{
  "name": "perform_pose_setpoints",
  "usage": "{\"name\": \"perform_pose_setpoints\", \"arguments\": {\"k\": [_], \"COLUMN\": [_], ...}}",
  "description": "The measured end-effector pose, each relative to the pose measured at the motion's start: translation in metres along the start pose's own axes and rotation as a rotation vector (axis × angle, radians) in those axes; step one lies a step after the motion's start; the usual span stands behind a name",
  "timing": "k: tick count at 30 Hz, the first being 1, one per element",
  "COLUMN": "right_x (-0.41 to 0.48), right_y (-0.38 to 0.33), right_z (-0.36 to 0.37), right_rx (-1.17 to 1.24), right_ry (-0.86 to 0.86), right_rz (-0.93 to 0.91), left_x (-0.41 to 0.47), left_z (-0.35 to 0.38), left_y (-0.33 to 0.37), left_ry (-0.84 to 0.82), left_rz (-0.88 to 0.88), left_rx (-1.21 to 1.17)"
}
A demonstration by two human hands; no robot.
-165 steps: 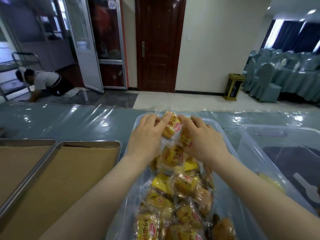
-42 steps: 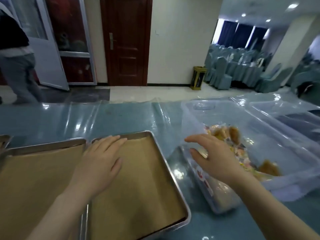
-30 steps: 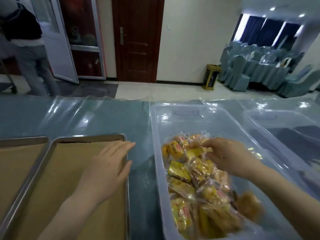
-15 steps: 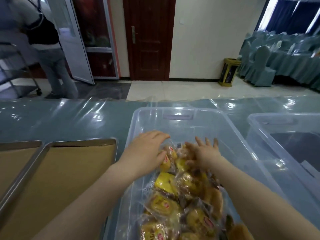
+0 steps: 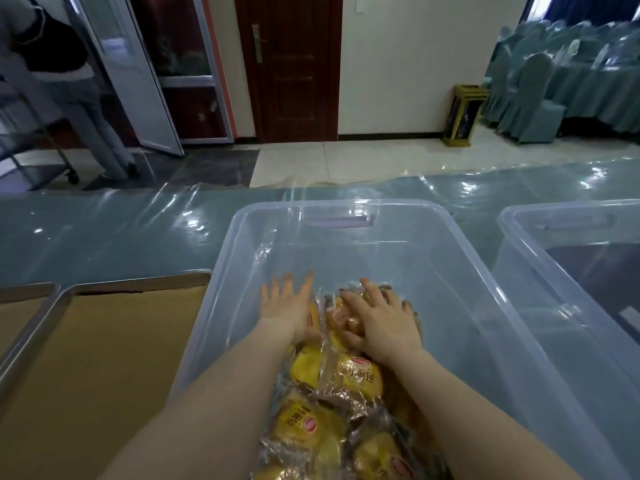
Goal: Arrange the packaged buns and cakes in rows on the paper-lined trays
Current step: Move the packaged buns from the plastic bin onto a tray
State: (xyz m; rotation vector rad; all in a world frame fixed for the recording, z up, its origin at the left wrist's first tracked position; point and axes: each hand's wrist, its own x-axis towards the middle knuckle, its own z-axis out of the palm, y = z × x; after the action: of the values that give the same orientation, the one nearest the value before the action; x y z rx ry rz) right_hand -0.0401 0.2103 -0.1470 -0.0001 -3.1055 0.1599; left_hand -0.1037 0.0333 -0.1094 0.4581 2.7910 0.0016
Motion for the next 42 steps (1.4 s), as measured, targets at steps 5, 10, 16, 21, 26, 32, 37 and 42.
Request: {"name": "perform_pose_setpoints", "arguments": {"k": [5, 10, 16, 21, 26, 32, 37, 42], "right_x": [0.002, 0.004, 0.003, 0.004, -0.012, -0.043, -0.067, -0.101], "right_y": [0.000, -0.004, -0.012, -0.020, -0.031, -0.051, -0.095, -0.157], "right_z": [0.001, -0.010, -0.041, -0.084, -0.119, -0.146, -0.171, -0.208], "right_rx": [0.039, 0.054, 0.208, 0.352, 0.358, 0.540, 0.735, 0.802], "right_ry": [0.041, 0.054, 0.137, 0.231, 0.234, 0.325, 0.423, 0.584], "right_rz": [-0.016, -0.064, -0.008, 0.079, 0.105, 0.157, 0.059, -0.048], "left_x": [0.002, -0.007, -0.022, -0.043, -0.083, -0.138, -0.189, -0.253], "left_z": [0.017, 0.011, -0.020, -0.059, -0.090, -0.100, -0.097, -0.094], "left_y": [0.008, 0.014, 0.022, 0.022, 0.016, -0.006, -0.039, -0.090], "left_ry": [-0.035, 0.100, 0.270, 0.433, 0.477, 0.569, 0.799, 1.016], "left_rz": [-0.018, -0.027, -0.009, 0.033, 0.164, 0.284, 0.370, 0.382], "left_rx": [-0.062, -0.140, -0.163, -0.174, -0.268, -0.377, -0.368, -0.317]}}
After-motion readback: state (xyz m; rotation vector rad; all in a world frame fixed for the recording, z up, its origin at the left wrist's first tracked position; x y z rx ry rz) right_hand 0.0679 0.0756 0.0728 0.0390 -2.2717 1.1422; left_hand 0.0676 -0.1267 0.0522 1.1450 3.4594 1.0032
